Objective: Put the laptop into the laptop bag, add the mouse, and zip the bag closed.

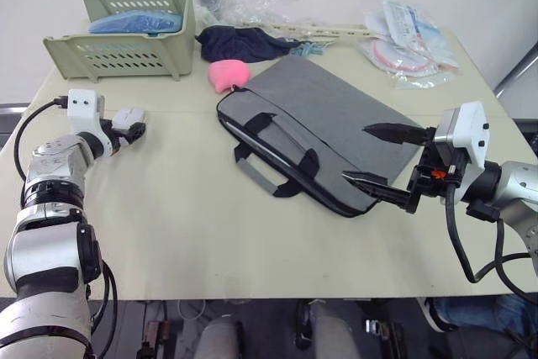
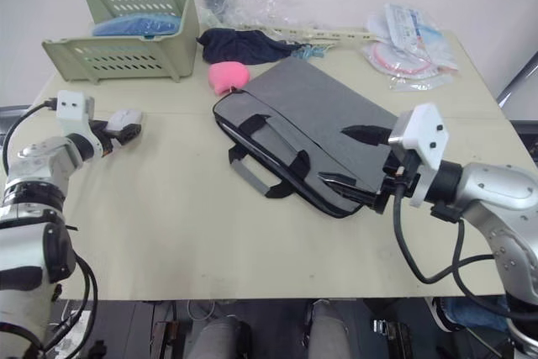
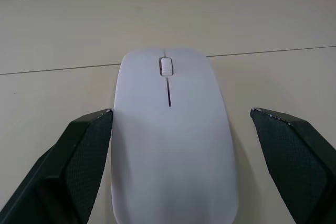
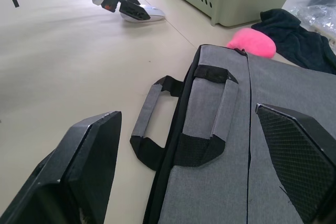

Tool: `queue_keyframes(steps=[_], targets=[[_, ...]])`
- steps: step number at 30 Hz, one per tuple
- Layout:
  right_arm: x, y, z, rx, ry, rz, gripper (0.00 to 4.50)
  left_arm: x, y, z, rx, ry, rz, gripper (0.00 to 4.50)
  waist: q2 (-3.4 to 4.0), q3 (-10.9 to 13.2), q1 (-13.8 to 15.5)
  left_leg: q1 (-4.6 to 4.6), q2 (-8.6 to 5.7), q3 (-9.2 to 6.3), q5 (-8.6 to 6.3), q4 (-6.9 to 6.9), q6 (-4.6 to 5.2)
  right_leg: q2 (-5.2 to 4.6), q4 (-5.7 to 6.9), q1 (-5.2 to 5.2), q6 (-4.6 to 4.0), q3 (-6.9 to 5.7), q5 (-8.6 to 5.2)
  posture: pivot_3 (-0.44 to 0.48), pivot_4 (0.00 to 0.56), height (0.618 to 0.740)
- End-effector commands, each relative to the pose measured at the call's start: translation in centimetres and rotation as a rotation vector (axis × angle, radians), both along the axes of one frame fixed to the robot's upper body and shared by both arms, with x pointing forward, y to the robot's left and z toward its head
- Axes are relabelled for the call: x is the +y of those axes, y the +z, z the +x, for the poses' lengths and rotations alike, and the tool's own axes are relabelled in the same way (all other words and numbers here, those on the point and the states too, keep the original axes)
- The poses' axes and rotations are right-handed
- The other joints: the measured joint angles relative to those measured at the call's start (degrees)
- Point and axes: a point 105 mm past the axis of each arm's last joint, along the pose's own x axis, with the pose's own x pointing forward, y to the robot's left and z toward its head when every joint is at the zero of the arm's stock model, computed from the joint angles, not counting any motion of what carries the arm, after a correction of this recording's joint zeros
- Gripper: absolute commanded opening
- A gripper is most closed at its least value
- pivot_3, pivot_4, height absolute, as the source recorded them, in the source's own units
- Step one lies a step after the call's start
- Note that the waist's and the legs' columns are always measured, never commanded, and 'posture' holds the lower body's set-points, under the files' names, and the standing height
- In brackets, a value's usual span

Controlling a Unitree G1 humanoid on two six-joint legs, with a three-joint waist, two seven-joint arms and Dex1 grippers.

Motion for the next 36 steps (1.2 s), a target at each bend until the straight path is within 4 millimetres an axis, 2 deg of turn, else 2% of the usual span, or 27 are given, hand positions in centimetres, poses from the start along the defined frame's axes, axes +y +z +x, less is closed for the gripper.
queue_keyframes(steps=[1,5,10,13,15,20,24,29,34,36], targets=[[0.0,1.2,-0.6,-0.059,-0.011,-0.011,4.46,0.1,0.7,0.1,-0.016,-0.004,0.011,4.50,0.00,0.00,-0.02,0.00,0.00,0.00,0.00,0.00,0.00,0.00,0.00,0.00,0.00,0.00,0.00,0.000,0.150,0.740],[0.0,1.3,-0.6,-0.061,-0.013,-0.012,4.46,0.7,-0.3,-0.1,0.020,0.041,0.025,4.50,0.00,0.00,-0.04,0.00,0.00,0.00,0.00,0.00,0.00,0.00,0.00,0.00,0.00,0.00,0.00,0.000,0.150,0.740],[0.0,1.2,-0.6,-0.057,-0.013,-0.012,4.46,1.2,-0.5,-0.3,0.029,0.065,0.034,4.50,0.00,0.00,-0.03,0.01,0.00,0.00,0.00,0.00,0.00,0.00,0.01,0.00,0.00,0.00,0.00,0.000,0.150,0.740],[0.0,1.1,-0.5,-0.055,-0.014,-0.011,4.50,1.3,-0.4,-0.3,0.025,0.061,0.035,3.73,0.00,0.00,-0.03,0.01,0.00,0.00,0.00,0.00,0.01,0.00,0.01,0.00,0.00,0.00,0.00,0.000,0.150,0.740],[0.0,1.0,-0.5,-0.053,-0.013,-0.012,4.50,1.4,-0.5,-0.4,0.026,0.060,0.037,2.88,0.00,0.00,-0.03,0.01,0.00,0.00,0.00,0.00,0.01,0.00,0.01,0.00,0.00,0.00,0.00,0.000,0.150,0.740],[0.1,0.5,-0.3,-0.045,-0.014,-0.024,4.50,1.8,-0.2,-0.8,0.013,0.029,0.045,2.88,0.00,0.00,-0.07,0.01,0.00,0.00,0.00,0.00,0.01,0.00,0.01,0.00,0.00,0.00,0.00,0.000,0.150,0.740],[0.4,0.0,0.3,-0.040,-0.030,-0.047,4.50,1.0,1.3,-1.2,-0.046,-0.102,0.048,2.88,0.00,0.00,-0.15,0.00,0.00,0.00,0.00,0.00,0.01,0.00,0.01,0.00,0.00,0.00,0.00,0.000,0.150,0.740],[2.0,-0.7,0.4,-0.023,0.004,-0.050,4.50,-0.3,4.3,-4.8,-0.158,-0.387,0.053,2.88,0.01,0.00,-0.90,-0.01,0.01,-0.01,0.00,-0.01,0.00,0.00,0.03,-0.04,0.00,-0.02,0.00,0.000,0.150,0.740],[3.9,-1.5,1.6,-0.094,-0.015,-0.066,4.50,-1.1,4.7,-8.4,-0.178,-0.510,0.126,2.88,0.03,0.01,-1.42,0.00,0.02,-0.02,0.00,-0.01,0.00,-0.03,0.03,-0.03,0.00,-0.02,0.00,0.000,0.150,0.740],[4.1,-1.6,3.0,-0.161,-0.094,-0.093,4.50,-1.4,4.7,-9.2,-0.175,-0.532,0.141,2.88,0.03,0.01,-1.44,0.00,0.04,-0.03,0.00,0.02,0.00,-0.03,0.04,-0.03,0.00,-0.02,0.00,0.000,0.150,0.740]])
